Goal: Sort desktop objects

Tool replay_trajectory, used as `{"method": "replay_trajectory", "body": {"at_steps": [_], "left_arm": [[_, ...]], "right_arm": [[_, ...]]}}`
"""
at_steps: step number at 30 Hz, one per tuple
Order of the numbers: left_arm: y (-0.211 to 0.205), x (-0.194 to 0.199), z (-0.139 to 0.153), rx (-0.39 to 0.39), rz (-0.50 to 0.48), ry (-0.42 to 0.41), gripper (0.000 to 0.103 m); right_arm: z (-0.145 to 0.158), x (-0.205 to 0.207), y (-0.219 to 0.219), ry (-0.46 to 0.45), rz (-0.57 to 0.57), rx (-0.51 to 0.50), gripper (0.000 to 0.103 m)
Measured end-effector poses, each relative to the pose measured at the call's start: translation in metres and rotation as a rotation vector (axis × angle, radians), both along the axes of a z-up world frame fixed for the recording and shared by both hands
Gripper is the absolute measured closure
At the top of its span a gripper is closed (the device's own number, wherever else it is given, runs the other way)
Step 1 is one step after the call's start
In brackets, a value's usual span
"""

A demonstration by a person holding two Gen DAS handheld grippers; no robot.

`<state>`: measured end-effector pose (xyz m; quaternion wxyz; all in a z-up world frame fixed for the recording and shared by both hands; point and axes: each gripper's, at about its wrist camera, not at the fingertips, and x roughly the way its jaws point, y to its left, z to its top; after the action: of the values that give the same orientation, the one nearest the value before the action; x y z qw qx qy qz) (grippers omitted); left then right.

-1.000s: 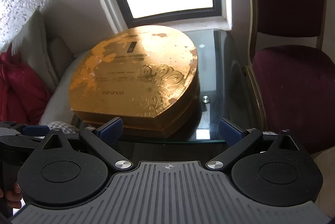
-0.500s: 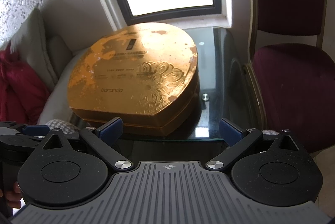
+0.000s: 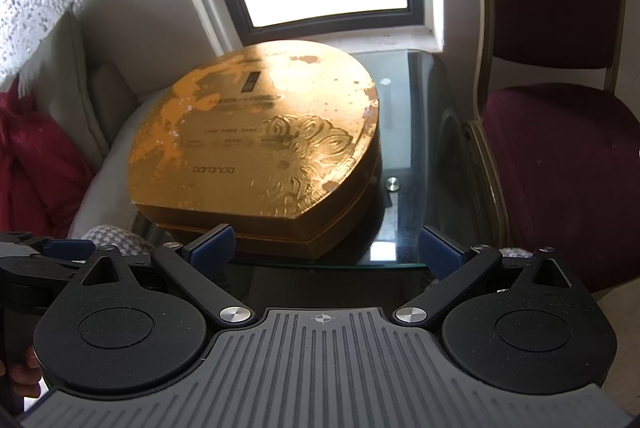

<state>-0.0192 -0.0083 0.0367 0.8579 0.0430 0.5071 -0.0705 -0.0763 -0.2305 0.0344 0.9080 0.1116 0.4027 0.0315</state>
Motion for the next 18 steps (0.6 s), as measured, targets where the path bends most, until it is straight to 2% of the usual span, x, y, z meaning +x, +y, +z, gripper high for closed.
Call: {"method": "replay_trajectory", "body": {"at_steps": [18], "left_arm": [[0.0031,0.004,-0.0026,-0.005,0.003,0.015,0.001]], "right_arm": [[-0.0016,0.0062,0.0085,0.013,0.015,-0.01,0.002]]}}
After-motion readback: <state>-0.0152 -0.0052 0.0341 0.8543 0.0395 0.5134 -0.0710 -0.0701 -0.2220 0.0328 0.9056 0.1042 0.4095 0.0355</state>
